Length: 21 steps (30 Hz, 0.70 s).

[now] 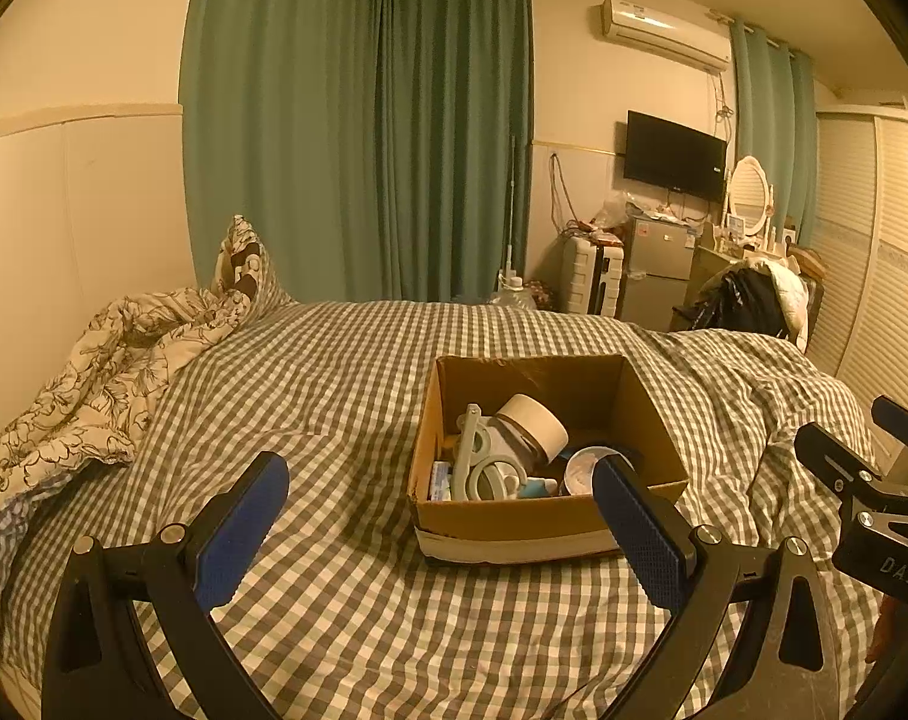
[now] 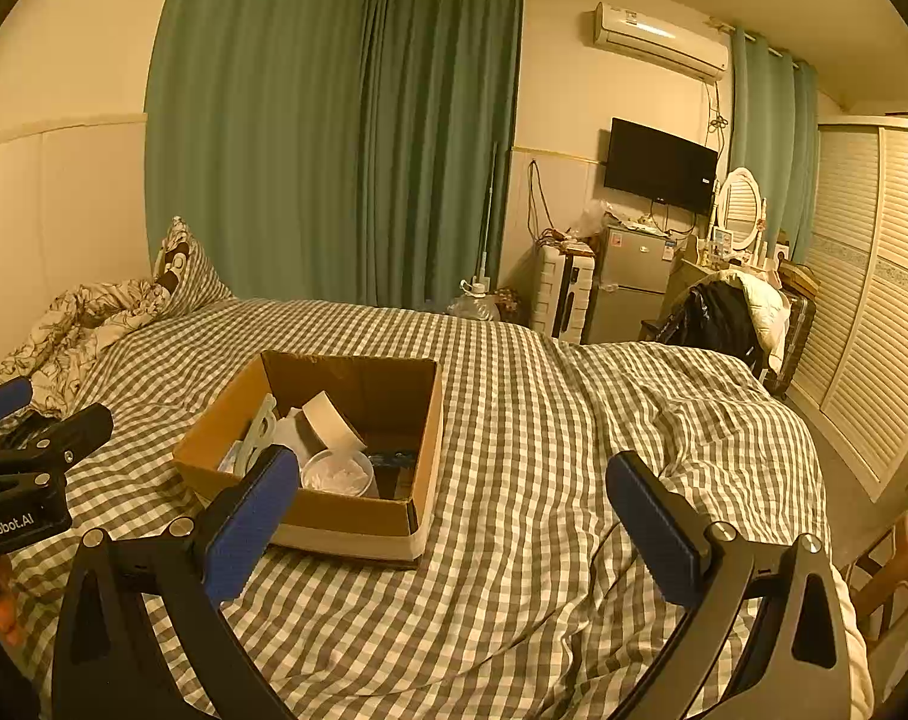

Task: Organize objects

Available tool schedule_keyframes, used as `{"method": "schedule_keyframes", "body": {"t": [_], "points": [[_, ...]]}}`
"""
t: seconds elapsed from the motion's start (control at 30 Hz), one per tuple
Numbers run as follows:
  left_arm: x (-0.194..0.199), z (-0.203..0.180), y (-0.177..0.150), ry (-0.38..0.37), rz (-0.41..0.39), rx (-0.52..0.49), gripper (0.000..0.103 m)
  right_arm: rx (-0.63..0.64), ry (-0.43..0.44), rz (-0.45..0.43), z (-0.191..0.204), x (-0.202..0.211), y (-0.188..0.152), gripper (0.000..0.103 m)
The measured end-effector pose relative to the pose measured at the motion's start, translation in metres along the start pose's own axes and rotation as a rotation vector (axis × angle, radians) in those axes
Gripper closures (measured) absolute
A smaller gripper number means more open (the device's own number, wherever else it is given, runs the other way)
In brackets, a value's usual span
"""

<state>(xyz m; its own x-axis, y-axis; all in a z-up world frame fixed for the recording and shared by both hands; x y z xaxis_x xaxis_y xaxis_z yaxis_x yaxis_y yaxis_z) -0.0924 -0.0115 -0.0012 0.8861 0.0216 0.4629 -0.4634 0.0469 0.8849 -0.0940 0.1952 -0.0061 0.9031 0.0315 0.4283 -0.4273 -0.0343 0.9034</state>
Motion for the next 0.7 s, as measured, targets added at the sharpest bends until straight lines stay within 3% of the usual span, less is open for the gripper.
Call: {"method": "schedule_keyframes", "body": {"t": [0.7], "points": [[0.0009,-0.0015,-0.0003,0.004,0.004,-0.002,0.0,0.002,-0.001,0.004,0.0013,-0.0005,-0.0019,0.0]]}}
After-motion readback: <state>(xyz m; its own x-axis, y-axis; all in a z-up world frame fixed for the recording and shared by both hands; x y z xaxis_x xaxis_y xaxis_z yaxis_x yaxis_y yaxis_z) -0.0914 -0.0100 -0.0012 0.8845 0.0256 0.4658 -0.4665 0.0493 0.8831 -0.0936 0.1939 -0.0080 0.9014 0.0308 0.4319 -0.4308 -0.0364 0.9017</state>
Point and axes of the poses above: each gripper's, at about its wrist camera, not at the fingertips, and x roughly against the way its jaws point, z to its left, y to its top, the point moved 2 cm from there along -x, roughly the way its jaws point, and after that the axes turned 4 degrees about -x, right-handed, at the moved point
